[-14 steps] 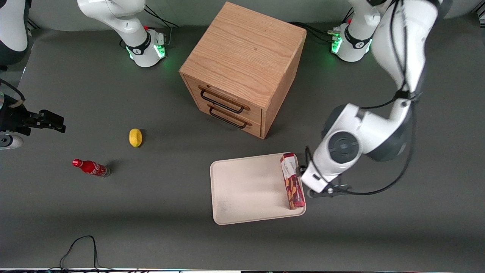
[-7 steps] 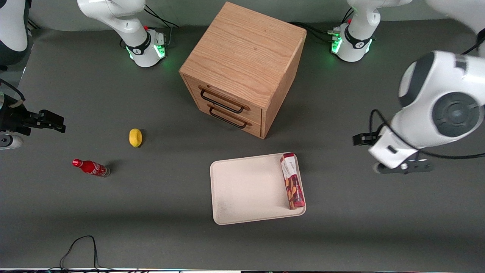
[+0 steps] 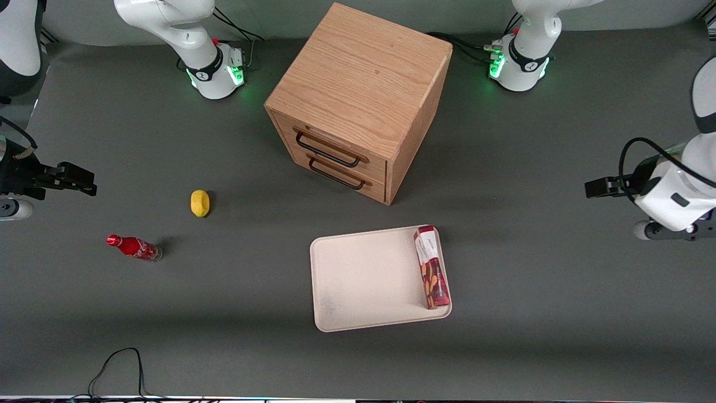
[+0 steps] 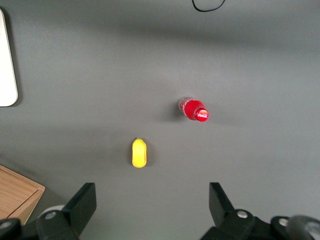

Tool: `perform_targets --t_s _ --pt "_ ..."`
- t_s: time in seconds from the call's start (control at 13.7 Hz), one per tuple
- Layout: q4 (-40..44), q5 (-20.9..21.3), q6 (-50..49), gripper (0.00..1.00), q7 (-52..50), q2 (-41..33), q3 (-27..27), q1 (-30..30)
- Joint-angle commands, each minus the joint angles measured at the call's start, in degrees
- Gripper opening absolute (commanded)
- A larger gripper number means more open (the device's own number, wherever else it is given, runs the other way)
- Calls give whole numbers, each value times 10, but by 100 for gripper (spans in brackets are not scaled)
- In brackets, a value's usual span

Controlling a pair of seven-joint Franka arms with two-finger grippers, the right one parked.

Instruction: Place red cookie box on tray

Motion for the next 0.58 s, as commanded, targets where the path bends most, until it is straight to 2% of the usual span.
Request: perform_targets --t_s 0.0,0.07,0.15,0.51 --pt "-21 -55 -6 100 26 -24 170 -118" --pt "-31 -67 -6 100 26 -27 219 -154" --pt "-39 -67 -6 100 26 -37 239 -171" --pt "-44 -57 2 100 29 -51 231 -157"
